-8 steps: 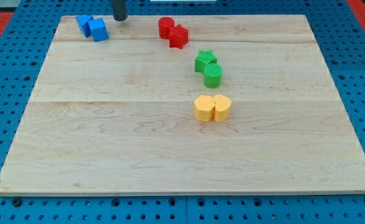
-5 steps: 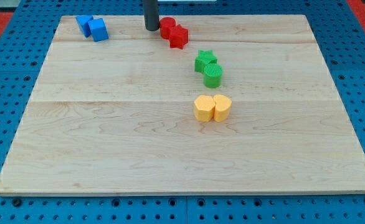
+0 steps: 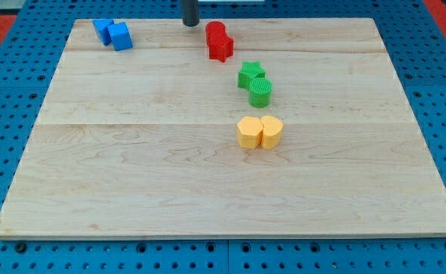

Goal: Place the red star on top of the green star

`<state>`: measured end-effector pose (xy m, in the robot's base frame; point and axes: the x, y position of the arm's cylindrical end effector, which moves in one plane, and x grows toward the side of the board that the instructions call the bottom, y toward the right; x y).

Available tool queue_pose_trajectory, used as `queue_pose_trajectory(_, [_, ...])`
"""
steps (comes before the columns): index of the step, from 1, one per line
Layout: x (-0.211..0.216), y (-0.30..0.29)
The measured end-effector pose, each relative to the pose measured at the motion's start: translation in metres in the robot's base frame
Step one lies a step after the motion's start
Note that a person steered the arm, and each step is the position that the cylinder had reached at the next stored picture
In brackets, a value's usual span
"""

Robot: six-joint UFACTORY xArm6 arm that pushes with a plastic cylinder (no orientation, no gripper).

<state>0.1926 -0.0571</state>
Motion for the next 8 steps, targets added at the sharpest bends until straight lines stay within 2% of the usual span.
queue_pose_trajectory(4, [0.003, -0.011])
queue_pose_trajectory(5, [0.007, 0.003])
queue_pose_trajectory(6, [0.019, -0.01])
queue_pose_trajectory(8, [0.067, 0.031])
